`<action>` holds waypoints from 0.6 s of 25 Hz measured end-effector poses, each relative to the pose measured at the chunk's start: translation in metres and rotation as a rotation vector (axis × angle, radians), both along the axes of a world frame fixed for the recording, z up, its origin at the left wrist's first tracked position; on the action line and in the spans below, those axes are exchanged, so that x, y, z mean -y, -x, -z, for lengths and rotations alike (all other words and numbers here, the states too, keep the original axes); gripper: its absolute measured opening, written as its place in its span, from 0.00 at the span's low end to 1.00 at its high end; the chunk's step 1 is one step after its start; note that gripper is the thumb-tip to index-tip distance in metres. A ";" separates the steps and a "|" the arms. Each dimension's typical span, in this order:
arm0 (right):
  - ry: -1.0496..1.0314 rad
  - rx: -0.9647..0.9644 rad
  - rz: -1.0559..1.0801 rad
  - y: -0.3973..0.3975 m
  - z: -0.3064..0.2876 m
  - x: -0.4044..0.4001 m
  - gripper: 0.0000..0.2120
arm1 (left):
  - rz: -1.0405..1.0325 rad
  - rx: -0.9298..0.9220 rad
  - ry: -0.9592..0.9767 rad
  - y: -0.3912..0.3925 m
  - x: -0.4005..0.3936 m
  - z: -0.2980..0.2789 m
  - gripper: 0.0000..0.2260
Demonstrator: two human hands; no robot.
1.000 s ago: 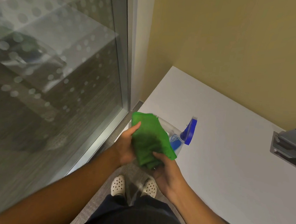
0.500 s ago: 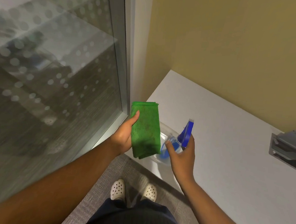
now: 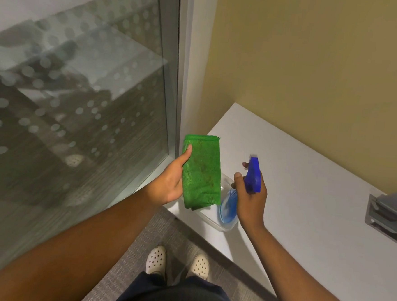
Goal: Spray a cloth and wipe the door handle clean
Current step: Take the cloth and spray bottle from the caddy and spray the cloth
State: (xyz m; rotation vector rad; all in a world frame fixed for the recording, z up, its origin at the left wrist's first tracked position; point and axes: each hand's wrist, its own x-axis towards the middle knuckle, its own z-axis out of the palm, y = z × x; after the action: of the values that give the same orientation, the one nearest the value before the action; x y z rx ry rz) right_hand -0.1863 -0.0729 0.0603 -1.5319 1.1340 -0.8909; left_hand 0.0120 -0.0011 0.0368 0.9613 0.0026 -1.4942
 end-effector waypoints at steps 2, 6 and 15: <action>0.016 0.008 -0.086 -0.007 -0.023 0.008 0.09 | 0.003 0.044 0.026 -0.002 0.006 -0.008 0.28; 0.098 -0.091 -0.198 -0.022 -0.058 0.008 0.05 | 0.008 0.058 0.087 -0.002 0.017 -0.021 0.29; 0.032 -0.300 -0.343 -0.047 -0.076 -0.013 0.16 | -0.061 0.028 0.149 -0.002 0.028 -0.035 0.34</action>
State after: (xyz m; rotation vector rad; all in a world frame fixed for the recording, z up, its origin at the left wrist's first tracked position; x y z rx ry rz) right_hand -0.1394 -0.0601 0.1366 -1.8610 1.0219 -0.4599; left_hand 0.0139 -0.0290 0.0722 0.8544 -0.0970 -1.4045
